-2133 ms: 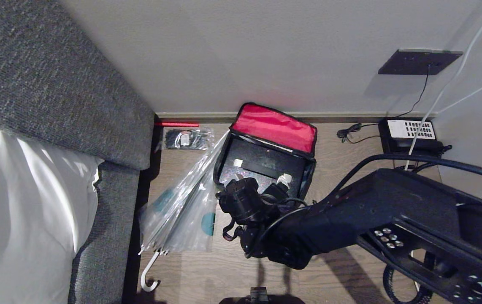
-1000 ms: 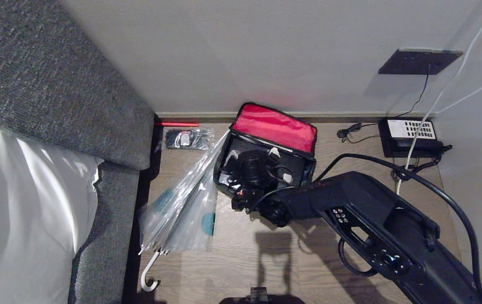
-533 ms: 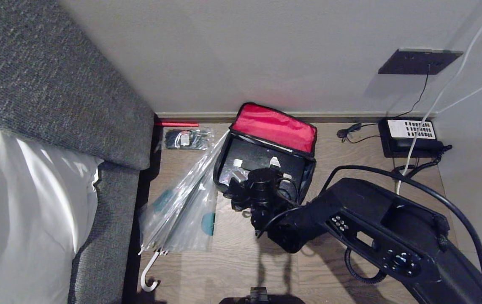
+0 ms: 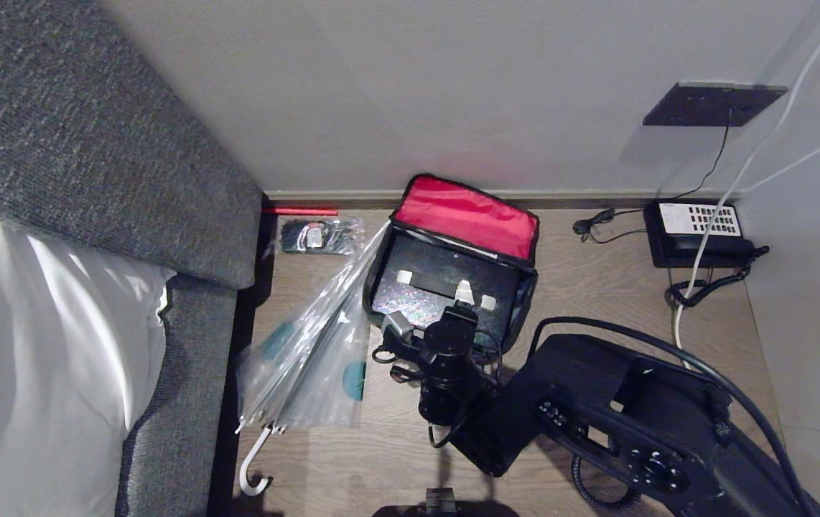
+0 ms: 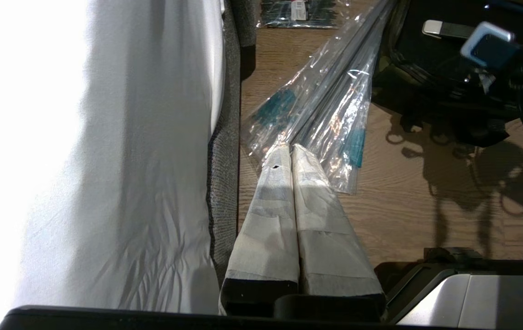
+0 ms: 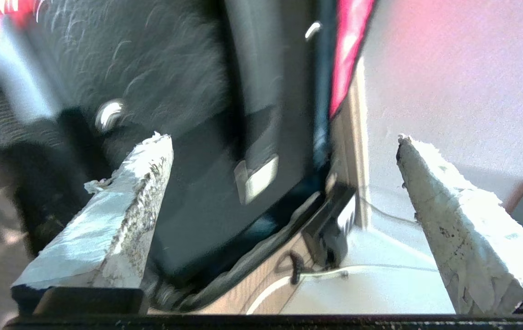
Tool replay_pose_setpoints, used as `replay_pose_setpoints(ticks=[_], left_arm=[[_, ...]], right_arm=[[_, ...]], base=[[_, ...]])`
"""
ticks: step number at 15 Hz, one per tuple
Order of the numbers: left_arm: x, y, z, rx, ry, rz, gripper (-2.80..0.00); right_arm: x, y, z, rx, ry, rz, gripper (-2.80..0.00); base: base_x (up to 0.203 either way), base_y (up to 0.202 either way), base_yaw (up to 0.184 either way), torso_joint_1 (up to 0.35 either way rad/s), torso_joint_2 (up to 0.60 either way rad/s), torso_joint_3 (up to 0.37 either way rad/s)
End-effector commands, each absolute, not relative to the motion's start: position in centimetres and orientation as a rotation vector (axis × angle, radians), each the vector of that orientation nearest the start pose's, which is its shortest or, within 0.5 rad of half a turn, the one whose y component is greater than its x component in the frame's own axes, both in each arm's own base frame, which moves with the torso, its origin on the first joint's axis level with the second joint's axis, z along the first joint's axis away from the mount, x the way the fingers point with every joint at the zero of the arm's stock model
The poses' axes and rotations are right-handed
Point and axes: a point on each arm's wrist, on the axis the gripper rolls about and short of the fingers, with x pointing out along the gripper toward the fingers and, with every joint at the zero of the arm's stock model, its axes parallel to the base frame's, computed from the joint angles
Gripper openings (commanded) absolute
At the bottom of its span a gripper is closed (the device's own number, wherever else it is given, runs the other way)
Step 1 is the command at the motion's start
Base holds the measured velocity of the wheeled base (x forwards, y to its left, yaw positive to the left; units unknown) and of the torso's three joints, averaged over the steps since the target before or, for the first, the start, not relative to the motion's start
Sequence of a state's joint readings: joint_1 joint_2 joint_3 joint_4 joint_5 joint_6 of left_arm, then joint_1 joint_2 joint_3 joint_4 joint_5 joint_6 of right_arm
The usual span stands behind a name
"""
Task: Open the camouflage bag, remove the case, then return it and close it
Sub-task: Grip the handle
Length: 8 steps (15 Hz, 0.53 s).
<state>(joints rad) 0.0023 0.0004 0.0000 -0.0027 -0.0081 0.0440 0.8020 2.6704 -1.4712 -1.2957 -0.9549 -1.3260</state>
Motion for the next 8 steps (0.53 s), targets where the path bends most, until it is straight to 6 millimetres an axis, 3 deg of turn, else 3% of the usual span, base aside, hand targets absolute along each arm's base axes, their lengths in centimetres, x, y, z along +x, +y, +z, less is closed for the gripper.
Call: replay_pose_setpoints(ticks=[1,4,8], left_arm=[[-2.3,0.0,7.5,0.043,-0.002,-0.005,-2.8],[-2.3,0.0,7.5,0.043,-0.002,-0.005,-2.8],[-2.3,0.0,7.5,0.044,-0.002,-0.005,-2.8]], right_arm=[[35.2,34.6,-0.4,-1.279,0.054,-0.162,0.0],[35.6,34.8,-0.5,-1.301,0.039,-0.197,0.0],[37.7,34.4,0.4,-1.303,-0.009,-0.28,0.0]], base=[[0.0,0.0,0.0,0.0,0.0,0.0],[0.0,0.0,0.0,0.0,0.0,0.0],[0.0,0.0,0.0,0.0,0.0,0.0]])
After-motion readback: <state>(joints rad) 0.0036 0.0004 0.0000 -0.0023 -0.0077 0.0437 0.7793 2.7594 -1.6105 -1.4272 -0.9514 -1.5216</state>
